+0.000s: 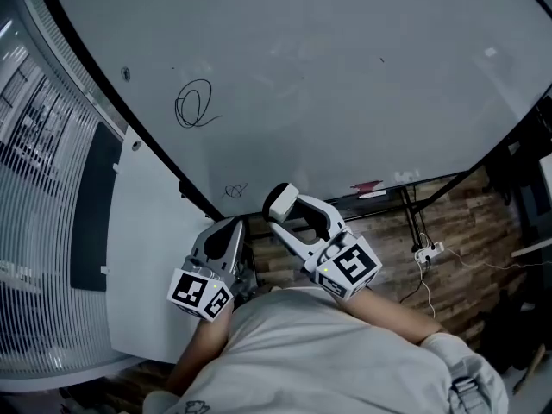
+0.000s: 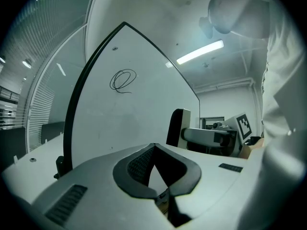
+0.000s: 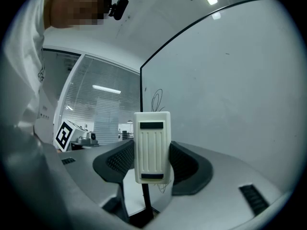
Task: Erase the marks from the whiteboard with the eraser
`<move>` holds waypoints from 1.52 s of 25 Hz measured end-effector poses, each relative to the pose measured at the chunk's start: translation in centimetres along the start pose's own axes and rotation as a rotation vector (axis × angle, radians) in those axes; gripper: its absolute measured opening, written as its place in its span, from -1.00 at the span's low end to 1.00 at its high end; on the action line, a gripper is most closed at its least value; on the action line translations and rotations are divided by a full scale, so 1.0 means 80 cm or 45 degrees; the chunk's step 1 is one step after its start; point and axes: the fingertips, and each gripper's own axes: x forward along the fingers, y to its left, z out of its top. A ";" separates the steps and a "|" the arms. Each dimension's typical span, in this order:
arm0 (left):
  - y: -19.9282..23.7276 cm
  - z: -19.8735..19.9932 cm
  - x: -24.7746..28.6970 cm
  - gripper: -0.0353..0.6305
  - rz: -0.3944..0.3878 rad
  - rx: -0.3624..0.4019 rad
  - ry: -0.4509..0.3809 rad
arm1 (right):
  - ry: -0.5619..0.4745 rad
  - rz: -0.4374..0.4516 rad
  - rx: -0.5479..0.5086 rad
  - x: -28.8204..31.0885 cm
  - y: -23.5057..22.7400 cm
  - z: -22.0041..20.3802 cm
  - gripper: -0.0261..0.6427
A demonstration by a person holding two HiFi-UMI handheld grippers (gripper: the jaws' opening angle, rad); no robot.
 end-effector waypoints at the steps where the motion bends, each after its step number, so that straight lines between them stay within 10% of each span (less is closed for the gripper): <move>1: 0.006 0.001 -0.003 -0.88 -0.005 0.001 -0.003 | -0.005 -0.006 -0.020 0.006 0.001 0.004 -0.22; 9: 0.028 0.004 -0.017 -0.88 -0.130 0.017 0.040 | -0.018 -0.030 -0.317 0.053 -0.004 0.051 -0.22; 23: 0.062 0.042 -0.026 -0.88 -0.130 0.077 -0.013 | -0.038 -0.112 -1.392 0.139 0.016 0.176 -0.22; 38: 0.081 0.046 -0.030 -0.88 -0.148 0.094 -0.003 | 0.074 -0.017 -1.698 0.209 0.044 0.137 -0.22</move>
